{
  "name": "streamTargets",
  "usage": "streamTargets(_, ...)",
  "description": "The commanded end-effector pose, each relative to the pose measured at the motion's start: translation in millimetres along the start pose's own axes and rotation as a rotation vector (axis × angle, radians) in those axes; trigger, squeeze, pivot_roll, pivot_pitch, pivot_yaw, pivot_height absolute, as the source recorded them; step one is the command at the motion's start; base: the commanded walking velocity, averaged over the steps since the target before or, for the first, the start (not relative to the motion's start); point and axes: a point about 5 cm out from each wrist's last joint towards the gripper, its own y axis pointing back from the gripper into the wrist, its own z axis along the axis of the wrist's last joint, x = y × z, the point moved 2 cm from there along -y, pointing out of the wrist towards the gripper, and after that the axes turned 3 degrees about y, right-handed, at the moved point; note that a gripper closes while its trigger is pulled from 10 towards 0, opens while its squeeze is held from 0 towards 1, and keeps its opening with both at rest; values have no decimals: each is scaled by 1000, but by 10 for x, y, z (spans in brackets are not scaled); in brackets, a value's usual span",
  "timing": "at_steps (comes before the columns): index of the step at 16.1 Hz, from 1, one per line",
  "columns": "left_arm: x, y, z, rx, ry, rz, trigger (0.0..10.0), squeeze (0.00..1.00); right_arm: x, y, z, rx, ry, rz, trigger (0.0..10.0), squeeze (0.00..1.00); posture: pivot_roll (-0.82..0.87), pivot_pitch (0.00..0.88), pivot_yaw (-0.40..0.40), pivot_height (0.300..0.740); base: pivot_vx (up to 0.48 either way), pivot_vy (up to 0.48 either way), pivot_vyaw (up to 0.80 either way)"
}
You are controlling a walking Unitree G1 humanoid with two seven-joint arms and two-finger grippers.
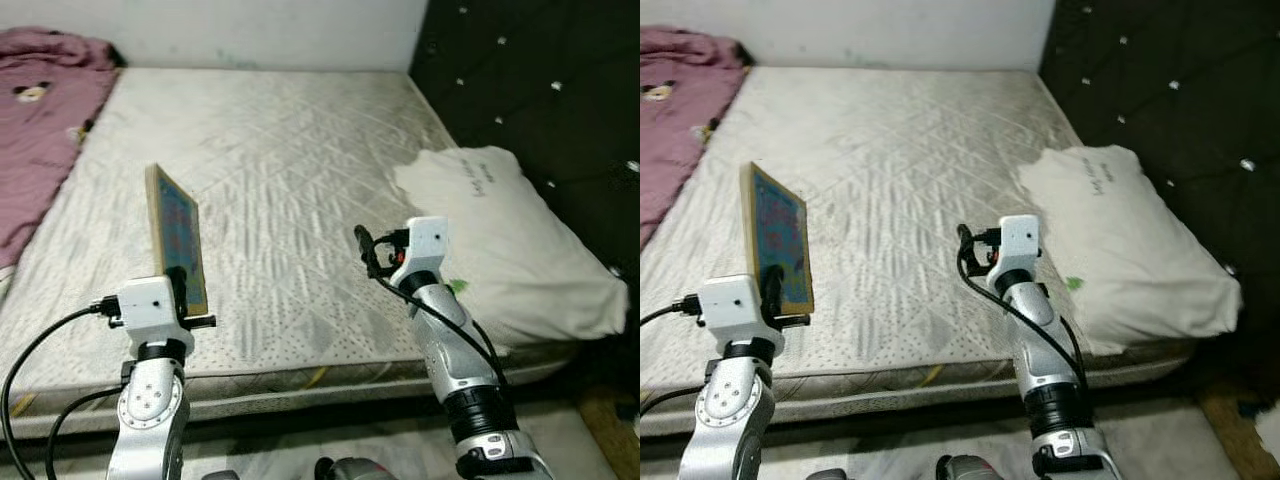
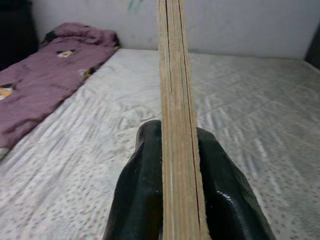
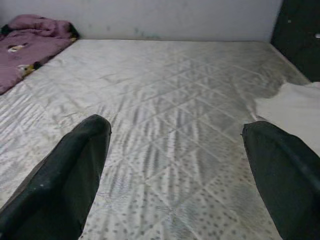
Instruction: Clean up the room
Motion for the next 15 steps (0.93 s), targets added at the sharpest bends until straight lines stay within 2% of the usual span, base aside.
streamTargets(1, -38, -16, 141, -54, 9, -13, 10000, 0, -17, 3, 45, -10, 7, -3, 10000, 0, -7, 0, -40, 740, 0, -262, 0)
streamTargets(15, -73, -40, 152, -51, 40, -8, 10000, 0, -52, 1, 58, -5, 34, 1, 10000, 0, -17, 0, -51, 740, 0, -299, 0)
